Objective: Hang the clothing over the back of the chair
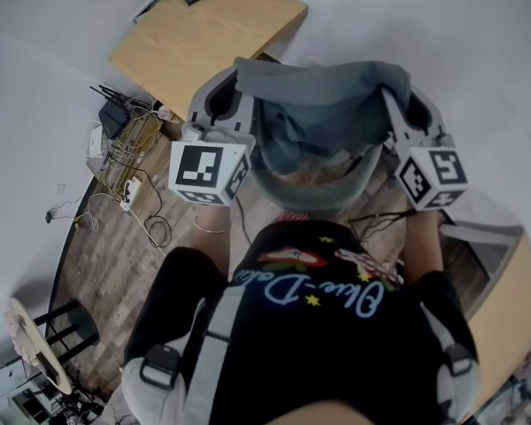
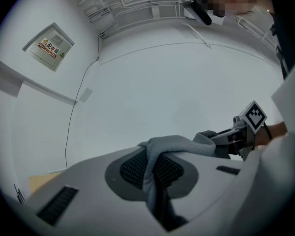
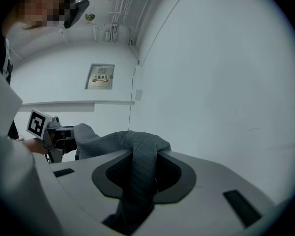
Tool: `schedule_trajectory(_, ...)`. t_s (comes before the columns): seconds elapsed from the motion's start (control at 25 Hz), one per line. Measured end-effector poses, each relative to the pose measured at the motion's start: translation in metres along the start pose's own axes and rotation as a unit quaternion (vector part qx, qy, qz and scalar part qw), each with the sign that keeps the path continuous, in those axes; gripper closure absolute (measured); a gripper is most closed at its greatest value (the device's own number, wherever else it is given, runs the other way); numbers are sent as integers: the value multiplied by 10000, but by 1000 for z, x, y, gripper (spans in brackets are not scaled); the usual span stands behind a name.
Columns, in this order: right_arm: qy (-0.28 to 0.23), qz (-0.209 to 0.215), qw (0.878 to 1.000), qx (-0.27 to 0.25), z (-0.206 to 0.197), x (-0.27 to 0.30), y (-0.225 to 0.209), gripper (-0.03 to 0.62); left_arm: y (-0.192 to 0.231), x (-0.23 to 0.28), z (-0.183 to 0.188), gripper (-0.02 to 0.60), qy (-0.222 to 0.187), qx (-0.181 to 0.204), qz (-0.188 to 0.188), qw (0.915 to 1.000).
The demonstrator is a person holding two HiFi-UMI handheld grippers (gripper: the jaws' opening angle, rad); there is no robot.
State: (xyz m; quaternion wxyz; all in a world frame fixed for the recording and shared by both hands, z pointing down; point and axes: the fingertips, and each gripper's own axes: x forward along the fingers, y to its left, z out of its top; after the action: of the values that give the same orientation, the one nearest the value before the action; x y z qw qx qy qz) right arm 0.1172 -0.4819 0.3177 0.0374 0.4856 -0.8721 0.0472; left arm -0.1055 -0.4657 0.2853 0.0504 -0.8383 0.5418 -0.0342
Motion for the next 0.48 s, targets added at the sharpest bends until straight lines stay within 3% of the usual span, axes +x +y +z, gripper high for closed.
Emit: schedule_trajectory(0.48,473,134,9985,240,-69,-27,12,505,-32,-41,-72,558,721,-101,52,9973)
